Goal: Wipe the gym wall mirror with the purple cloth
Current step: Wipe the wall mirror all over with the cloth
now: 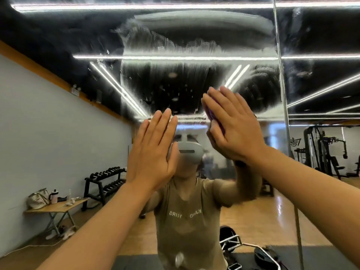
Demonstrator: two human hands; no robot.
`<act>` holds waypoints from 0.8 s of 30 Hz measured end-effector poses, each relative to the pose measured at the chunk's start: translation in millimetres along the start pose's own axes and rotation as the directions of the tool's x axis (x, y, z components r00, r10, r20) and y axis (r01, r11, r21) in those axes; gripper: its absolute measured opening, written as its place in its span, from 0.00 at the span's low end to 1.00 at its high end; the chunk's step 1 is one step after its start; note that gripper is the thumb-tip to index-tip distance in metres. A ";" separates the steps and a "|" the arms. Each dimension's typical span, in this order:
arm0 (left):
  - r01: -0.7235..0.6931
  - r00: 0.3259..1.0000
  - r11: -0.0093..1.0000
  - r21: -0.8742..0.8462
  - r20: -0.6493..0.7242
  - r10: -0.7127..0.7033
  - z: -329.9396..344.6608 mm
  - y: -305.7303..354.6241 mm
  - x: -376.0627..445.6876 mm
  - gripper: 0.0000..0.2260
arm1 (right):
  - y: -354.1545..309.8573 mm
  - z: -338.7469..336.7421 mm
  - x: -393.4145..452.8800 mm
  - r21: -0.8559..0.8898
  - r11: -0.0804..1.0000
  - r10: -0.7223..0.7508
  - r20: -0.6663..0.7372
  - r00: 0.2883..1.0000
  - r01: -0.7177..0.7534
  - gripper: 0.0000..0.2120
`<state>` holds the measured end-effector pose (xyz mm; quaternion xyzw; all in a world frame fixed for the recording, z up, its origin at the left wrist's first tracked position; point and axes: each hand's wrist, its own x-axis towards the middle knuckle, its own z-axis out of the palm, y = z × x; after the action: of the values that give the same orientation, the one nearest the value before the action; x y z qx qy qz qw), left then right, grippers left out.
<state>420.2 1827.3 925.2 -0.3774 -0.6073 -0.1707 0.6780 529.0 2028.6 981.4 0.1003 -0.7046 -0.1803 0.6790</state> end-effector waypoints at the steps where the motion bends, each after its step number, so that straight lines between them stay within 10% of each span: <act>1: -0.001 1.000 1.000 -0.001 -0.007 0.001 0.8 0.2 0.7 0.27 | -0.2 2.3 17.1 0.004 0.998 0.064 -0.016 0.998 -0.064 0.29; 8: -0.003 1.000 1.000 -0.027 0.000 0.003 0.6 0.1 -1.1 0.27 | -39.5 14.9 7.2 0.032 0.956 0.293 -0.103 0.951 -0.291 0.29; 24: -0.019 0.995 0.996 -0.083 -0.099 0.011 1.6 2.5 -2.3 0.25 | -31.2 0.6 -42.3 0.045 0.941 -0.339 0.169 0.926 0.336 0.28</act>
<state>420.3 1829.5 922.2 -0.4014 -0.5624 -0.2095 0.6918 527.5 2016.4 930.2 0.2091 -0.7347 -0.2971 0.5729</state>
